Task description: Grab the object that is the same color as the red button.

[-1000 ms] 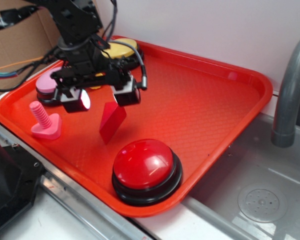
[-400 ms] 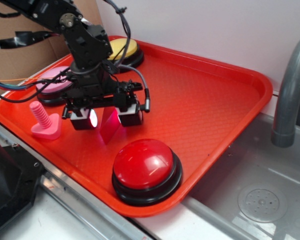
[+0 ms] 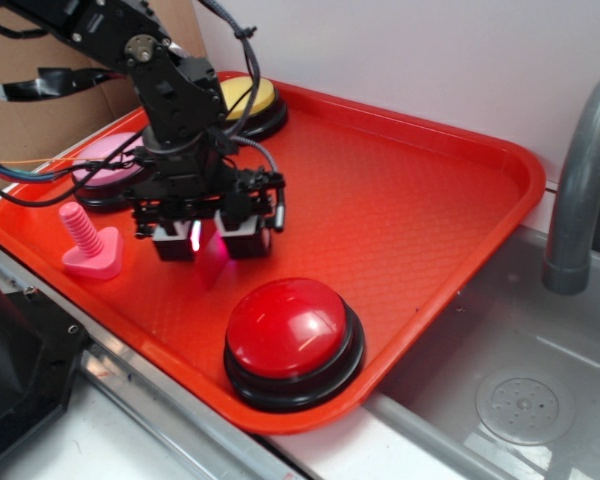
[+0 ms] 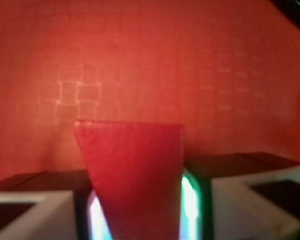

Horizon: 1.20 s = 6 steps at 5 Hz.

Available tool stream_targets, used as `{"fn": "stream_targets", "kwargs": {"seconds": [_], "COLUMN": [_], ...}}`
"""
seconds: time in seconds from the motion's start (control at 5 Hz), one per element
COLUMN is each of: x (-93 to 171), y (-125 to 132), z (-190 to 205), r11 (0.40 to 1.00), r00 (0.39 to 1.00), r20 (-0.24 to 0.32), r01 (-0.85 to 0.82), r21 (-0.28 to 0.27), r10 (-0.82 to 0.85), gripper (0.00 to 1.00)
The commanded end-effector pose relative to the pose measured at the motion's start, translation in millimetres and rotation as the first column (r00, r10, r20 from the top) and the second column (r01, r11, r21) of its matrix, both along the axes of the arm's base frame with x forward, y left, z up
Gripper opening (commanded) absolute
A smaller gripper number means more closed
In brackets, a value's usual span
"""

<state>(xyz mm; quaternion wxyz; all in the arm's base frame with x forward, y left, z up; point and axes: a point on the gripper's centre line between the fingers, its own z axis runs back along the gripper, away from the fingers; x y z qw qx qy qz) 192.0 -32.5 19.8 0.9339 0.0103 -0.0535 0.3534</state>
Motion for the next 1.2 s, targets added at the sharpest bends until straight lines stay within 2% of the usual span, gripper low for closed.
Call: {"fn": "stream_targets", "kwargs": {"seconds": [0.0,0.2,0.4,0.8,1.0], "x": [16,20,24,35,29], "y": [8,17,31,45,56], "z": [38,69,113,172,171], "r11": [0.998,0.991,0.97,0.887,0.91], "r00": [0.998,0.992,0.97,0.886,0.91], "r20": [0.047,-0.019,-0.052,0.038,0.008], "r01": [0.04,0.126,0.238,0.462,0.414], "r21": [0.038,0.038,0.042,-0.003,-0.025], "r10": [-0.042,-0.126,-0.236,-0.461,-0.414], "gripper": [0.0,0.0,0.0,0.0,0.0]}}
